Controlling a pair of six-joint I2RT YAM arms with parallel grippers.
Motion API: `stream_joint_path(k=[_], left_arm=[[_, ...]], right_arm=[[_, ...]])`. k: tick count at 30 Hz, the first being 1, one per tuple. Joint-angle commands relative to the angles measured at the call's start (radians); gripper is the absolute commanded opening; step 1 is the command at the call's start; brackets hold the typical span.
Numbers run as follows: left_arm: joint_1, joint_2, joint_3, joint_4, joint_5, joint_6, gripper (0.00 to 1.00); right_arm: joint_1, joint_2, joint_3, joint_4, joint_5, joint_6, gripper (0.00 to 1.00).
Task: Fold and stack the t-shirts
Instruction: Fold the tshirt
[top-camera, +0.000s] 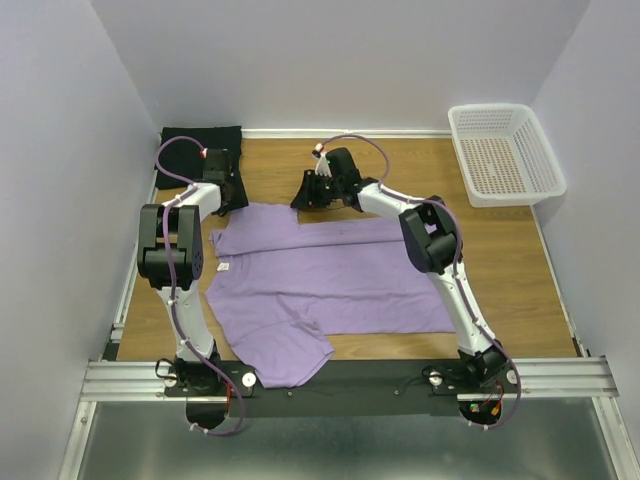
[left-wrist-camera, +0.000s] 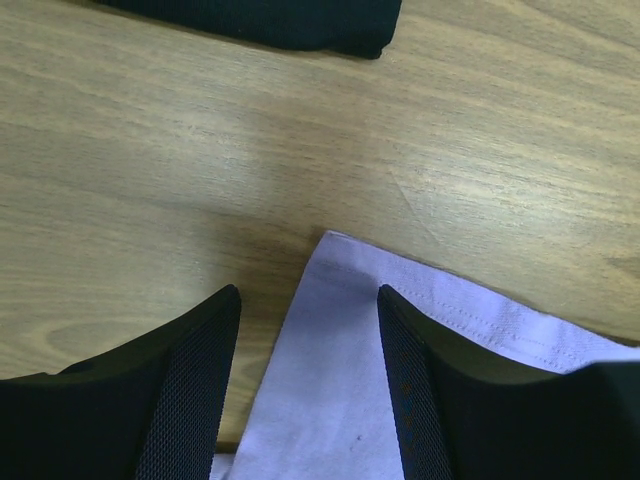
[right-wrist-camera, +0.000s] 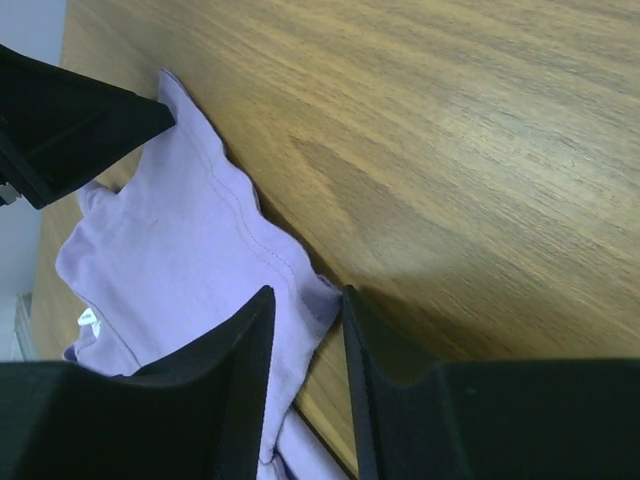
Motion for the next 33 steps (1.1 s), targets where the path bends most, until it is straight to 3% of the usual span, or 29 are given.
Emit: stream_joint_path(k=[1,7,8,14,18,20,26,33], left_arm=[[-0.003,0.04,0.013,-0.01,0.01,0.011,0.63],[-0.02,0.059,0.016,-0.019,0.01,0.015,0.5],[-0.023,0.063,0.015,-0.019,0.009,0.015,0.48],[-0.023,0.072,0.02,-0.031,-0.005,0.015,0.27],[-0.024,0.071,0.016,-0.033,-0.005,0.019,0.06],[-0.026,0.071,0.016,-0.031,-0.006,0.025,0.0],[-0.028,0.03,0.009,-0.034,-0.008,0.021,0.0],[-0.028,-0.151,-0.023,-0.08,-0.049,-0.019,0.0]], right_arm=[[0.023,0.063,-0.005,-0.042,-0.003,-0.002,0.38],[0.031,0.063,-0.008,-0.042,0.0,-0.004,0.29],[0.031,0.061,-0.008,-0.041,0.003,-0.005,0.23],[0.029,0.056,-0.003,-0.042,0.005,-0.013,0.06],[0.031,0.056,0.004,-0.042,-0.003,-0.013,0.01],[0.029,0.058,0.01,-0.041,-0.007,-0.014,0.01],[0.031,0.02,0.011,-0.042,-0.02,-0.022,0.0],[0.029,-0.097,-0.066,-0.041,-0.018,-0.036,0.01]])
